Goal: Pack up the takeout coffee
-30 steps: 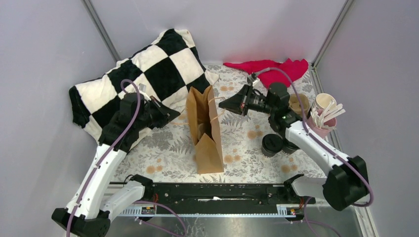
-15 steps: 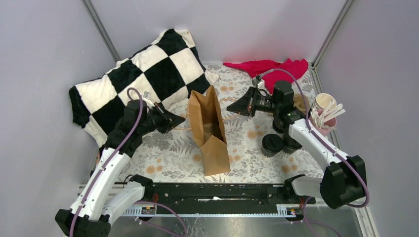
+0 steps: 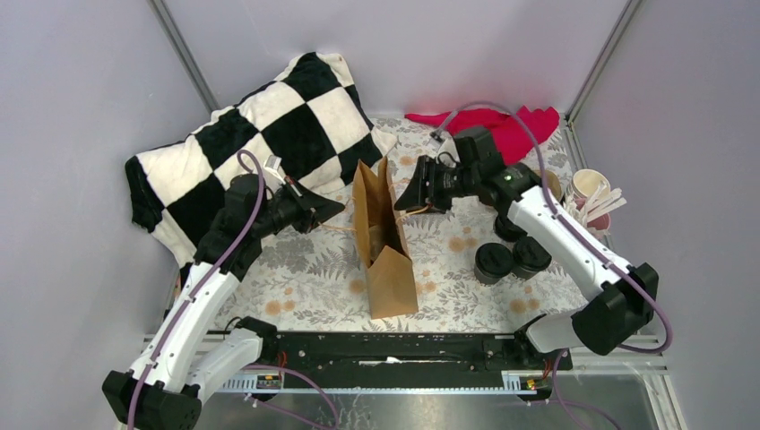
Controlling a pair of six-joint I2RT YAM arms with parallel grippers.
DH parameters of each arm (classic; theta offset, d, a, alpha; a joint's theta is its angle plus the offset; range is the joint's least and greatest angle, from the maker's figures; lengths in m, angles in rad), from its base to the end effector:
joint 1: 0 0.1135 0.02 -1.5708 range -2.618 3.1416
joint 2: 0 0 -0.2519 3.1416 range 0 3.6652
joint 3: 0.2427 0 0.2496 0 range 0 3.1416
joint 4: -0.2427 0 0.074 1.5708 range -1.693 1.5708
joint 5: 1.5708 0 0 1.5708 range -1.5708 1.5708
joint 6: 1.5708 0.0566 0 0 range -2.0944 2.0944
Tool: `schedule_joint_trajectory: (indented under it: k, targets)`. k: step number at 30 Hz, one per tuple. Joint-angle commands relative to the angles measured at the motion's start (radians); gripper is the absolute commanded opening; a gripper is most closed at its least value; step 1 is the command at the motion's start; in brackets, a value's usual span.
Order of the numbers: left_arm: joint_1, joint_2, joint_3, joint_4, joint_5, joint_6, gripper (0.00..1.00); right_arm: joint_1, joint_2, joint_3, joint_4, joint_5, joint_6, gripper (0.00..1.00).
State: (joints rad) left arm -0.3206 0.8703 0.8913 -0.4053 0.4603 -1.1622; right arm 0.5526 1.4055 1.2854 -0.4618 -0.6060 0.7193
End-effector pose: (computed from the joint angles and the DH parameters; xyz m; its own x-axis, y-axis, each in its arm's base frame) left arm 0.1954 -0.0914 0.3244 -0.7591 -0.6142 -0.2155 -0.0590 0.3947 -0.9169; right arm 0.2614 0.1991 0.3263 -0.9030 0.0794 -0.4222 -0.3210 0.5285 0.7859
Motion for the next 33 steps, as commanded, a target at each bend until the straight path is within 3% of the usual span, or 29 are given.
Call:
schedule_joint_trajectory:
  k: [1, 9, 14, 17, 19, 22, 24, 29, 33]
  targets:
    - [0.003, -0.003, 0.026, 0.052, 0.037, -0.001, 0.0, -0.003, -0.031, 0.183, -0.359, 0.147, -0.217, 0.54]
    - [0.004, 0.029, 0.093, -0.04, 0.034, 0.077, 0.0, -0.003, -0.114, 0.412, -0.631, 0.119, -0.331, 0.81]
    - [0.003, 0.042, 0.114, -0.049, 0.038, 0.091, 0.0, -0.002, -0.164, 0.55, -0.639, 0.056, -0.304, 0.97]
    - [0.003, 0.051, 0.12, -0.048, 0.043, 0.092, 0.0, -0.002, -0.182, 0.598, -0.599, 0.093, -0.277, 1.0]
    - [0.003, 0.056, 0.127, -0.049, 0.047, 0.099, 0.0, -0.003, -0.169, 0.651, -0.668, 0.257, -0.261, 1.0]
    - [0.004, 0.063, 0.15, -0.065, 0.048, 0.113, 0.0, -0.002, -0.116, 0.724, -0.912, 0.699, -0.203, 1.0]
    - [0.003, 0.062, 0.157, -0.067, 0.048, 0.114, 0.0, -0.003, -0.107, 0.672, -1.009, 0.937, -0.178, 1.0]
    - [0.003, 0.068, 0.164, -0.067, 0.052, 0.122, 0.0, -0.024, -0.226, 0.471, -0.965, 1.019, -0.072, 1.0]
    - [0.003, 0.072, 0.162, -0.067, 0.065, 0.126, 0.0, -0.072, -0.24, 0.293, -0.929, 1.027, -0.083, 1.0]
